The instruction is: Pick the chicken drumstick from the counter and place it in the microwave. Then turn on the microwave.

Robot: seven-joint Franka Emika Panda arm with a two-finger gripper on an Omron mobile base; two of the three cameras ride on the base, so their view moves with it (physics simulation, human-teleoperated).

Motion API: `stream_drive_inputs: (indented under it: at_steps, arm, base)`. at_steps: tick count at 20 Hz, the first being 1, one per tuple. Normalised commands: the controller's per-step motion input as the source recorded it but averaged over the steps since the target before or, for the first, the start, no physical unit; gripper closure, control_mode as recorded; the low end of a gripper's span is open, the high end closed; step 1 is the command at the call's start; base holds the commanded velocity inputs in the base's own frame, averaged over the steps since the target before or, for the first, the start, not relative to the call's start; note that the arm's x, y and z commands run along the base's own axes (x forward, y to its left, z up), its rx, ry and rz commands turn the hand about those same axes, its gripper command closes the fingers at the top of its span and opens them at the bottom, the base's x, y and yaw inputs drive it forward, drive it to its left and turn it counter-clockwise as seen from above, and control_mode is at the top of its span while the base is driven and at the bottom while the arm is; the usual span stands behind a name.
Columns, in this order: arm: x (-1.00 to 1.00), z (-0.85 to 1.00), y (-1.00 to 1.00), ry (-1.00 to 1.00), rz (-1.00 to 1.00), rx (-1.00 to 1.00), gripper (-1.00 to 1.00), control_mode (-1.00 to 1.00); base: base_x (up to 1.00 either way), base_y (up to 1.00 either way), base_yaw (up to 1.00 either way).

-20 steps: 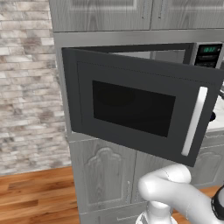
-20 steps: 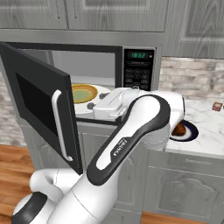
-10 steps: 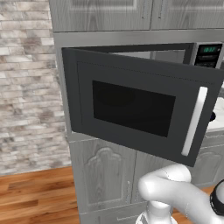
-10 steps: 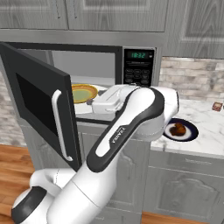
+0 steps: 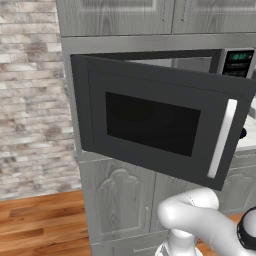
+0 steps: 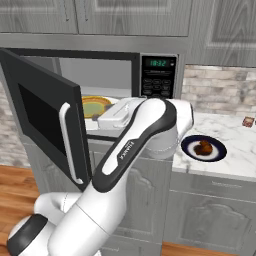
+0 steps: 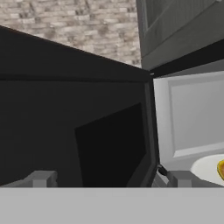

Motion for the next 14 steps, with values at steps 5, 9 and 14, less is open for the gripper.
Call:
stream_drive_inputs:
  at_steps: [5,9,14]
  arm:
    - [0.0,-0.08,0.23,-0.01,0.0,0.0,-1.0,-1.0]
    - [0.0,-0.08,0.3,0.0,0.0,0.0,-1.0,-1.0]
    - [-0.01,-0.01,0.38,0.01,0.0,0.0,-1.0,-1.0]
  base:
    - [0.0,0.0,0.0]
    - [0.0,0.0,0.0]
    - [0.0,0.0,0.0]
